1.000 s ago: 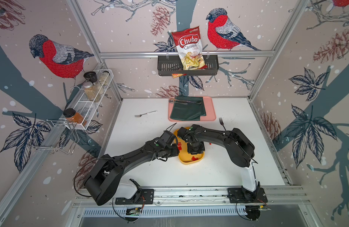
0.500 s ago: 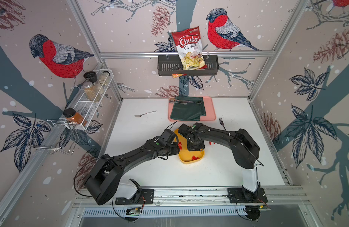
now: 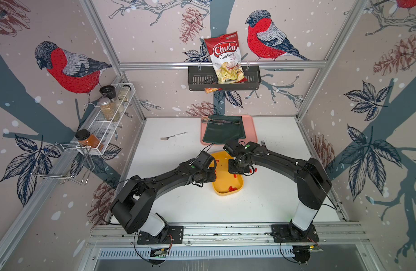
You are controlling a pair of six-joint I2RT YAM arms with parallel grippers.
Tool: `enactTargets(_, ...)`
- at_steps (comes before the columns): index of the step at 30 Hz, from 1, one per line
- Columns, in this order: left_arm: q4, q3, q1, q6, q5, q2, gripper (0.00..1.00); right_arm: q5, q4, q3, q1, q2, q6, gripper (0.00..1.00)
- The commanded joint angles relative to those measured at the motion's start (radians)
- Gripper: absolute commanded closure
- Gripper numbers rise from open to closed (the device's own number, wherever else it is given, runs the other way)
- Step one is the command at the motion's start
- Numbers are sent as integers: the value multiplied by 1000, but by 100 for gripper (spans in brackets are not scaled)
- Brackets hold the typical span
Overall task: Take the screw protection sleeves out of the storage box
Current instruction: Pick up the screw protection sleeve from the storage box.
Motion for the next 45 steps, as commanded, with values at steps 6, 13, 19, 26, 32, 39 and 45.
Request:
enactTargets(6, -4, 19, 7, 37, -26, 19, 55, -7, 8, -4, 4, 44, -7, 96)
enactTargets(13, 1, 23, 13, 55, -22, 30, 55, 4, -22, 19, 0, 98, -33, 67)
enactTargets(19, 1, 24, 14, 60, -24, 35, 55, 35, -46, 53, -2, 164, -35, 63)
enactTargets(26, 4, 22, 22, 64, -22, 42, 55, 118, -115, 134, -1, 214, -31, 65)
enactTargets(32, 3, 23, 34, 72, -19, 47, 55, 158, -159, 163, 7, 256, -40, 67)
enactTargets(39, 1, 25, 42, 77, -16, 49, 56, 171, -161, 158, 10, 284, -39, 75)
enactTargets(45, -3, 26, 46, 85, -20, 49, 55, 172, -157, 174, 12, 288, -40, 95)
